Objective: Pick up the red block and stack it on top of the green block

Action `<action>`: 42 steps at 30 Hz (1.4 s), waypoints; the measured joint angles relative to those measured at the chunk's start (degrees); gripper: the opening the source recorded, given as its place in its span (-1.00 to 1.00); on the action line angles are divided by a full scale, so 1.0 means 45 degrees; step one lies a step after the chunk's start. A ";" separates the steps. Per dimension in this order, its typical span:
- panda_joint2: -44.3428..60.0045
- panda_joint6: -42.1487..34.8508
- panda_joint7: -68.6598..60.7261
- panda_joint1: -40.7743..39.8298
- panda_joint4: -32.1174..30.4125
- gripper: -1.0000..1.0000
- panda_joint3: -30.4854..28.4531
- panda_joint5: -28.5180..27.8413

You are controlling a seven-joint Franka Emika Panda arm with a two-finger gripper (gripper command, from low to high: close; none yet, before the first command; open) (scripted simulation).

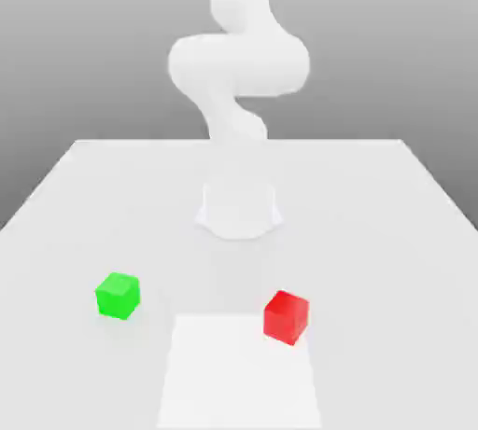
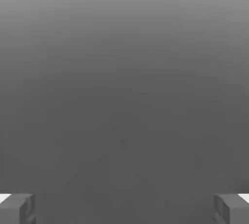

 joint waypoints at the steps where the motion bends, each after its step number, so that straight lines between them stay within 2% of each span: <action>1: 0.0409 0.0312 -0.0501 0.0238 -0.0382 0.00 -0.0134 0.0005; 12: 0.4898 0.3646 -0.5979 0.2601 -0.4506 0.00 -0.1197 -0.0020; 17: 0.7680 0.5661 -0.8681 0.3439 -0.6483 0.00 -0.1298 -0.0246; 24: 1.1466 0.8750 -1.0245 0.3091 -0.6469 0.00 -0.0384 0.0987; 25: 1.1753 0.8995 -1.0306 0.2957 -0.6436 -1.00 -0.0229 0.1075; 32: 1.1737 0.8961 -1.0269 0.2922 -0.6438 -1.00 -0.0206 0.1025; 39: 0.8855 0.6498 -0.9449 0.2993 -0.6845 -1.00 -0.0616 -0.0128; 42: 0.7965 0.5752 -0.8956 0.2116 -0.6967 -1.00 -0.1119 -0.0542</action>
